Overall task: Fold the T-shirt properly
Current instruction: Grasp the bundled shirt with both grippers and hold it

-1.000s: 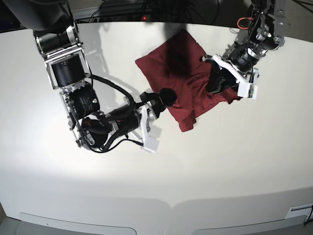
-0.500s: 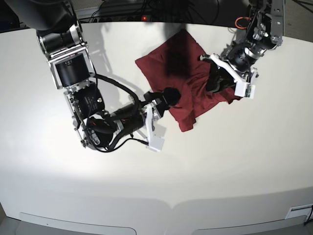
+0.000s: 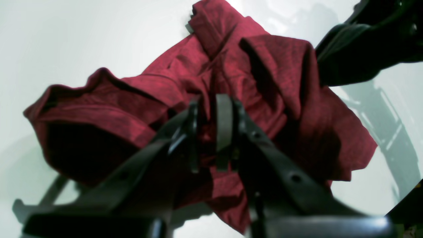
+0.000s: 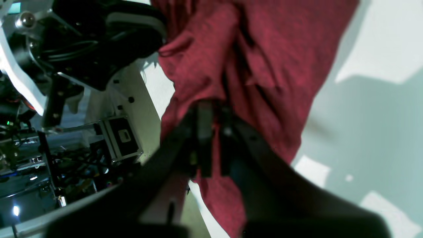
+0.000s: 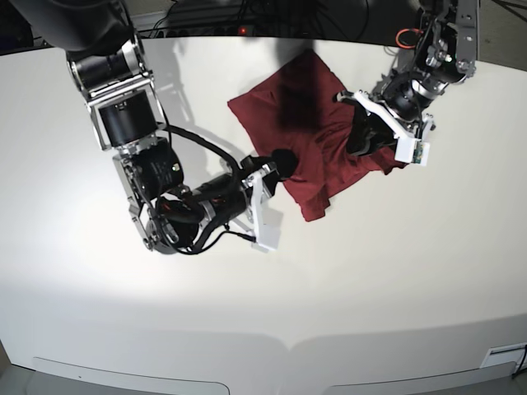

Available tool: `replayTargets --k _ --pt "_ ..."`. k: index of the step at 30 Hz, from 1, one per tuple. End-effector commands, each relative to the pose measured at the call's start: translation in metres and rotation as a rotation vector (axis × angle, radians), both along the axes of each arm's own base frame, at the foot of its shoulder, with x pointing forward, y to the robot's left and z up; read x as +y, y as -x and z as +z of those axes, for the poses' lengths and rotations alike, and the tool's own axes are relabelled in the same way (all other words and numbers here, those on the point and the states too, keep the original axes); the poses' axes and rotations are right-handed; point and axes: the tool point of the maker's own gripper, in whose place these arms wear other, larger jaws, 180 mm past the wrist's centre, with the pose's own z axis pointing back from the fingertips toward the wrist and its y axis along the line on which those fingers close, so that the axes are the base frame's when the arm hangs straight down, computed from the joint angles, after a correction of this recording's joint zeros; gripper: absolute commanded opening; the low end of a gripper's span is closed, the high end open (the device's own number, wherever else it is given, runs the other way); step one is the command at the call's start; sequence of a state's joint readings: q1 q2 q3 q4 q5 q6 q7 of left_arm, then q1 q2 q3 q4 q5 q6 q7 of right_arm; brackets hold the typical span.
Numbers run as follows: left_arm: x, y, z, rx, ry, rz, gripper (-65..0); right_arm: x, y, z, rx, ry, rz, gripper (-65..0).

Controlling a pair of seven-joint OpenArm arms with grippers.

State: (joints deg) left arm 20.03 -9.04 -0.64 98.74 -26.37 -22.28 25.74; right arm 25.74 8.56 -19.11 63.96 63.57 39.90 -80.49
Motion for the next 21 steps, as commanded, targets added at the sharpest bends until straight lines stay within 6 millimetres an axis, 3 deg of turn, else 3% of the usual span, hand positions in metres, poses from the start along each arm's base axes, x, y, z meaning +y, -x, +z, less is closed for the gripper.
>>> replayTargets --k 1,8,14,18,21 --pt "0.000 -0.006 0.012 -0.044 0.015 0.003 -57.6 0.008 -0.013 0.022 -0.041 -0.064 -0.005 -65.0" --pt "0.001 -0.005 0.010 -0.045 -0.012 -0.002 -57.6 0.027 -0.006 0.051 0.010 -0.249 0.003 -65.0" --pt "0.003 -0.005 0.008 -0.046 -0.035 -0.007 -57.6 0.047 0.019 0.053 0.061 -0.280 0.103 -65.0" --pt "0.003 -0.005 0.008 -0.044 -0.036 -0.007 -57.6 0.048 0.005 0.072 0.025 -0.313 0.103 -65.0" --pt "0.003 -0.004 0.007 -0.039 -0.037 -0.008 -57.6 0.042 -0.013 0.074 -0.047 -0.243 0.102 -53.3"
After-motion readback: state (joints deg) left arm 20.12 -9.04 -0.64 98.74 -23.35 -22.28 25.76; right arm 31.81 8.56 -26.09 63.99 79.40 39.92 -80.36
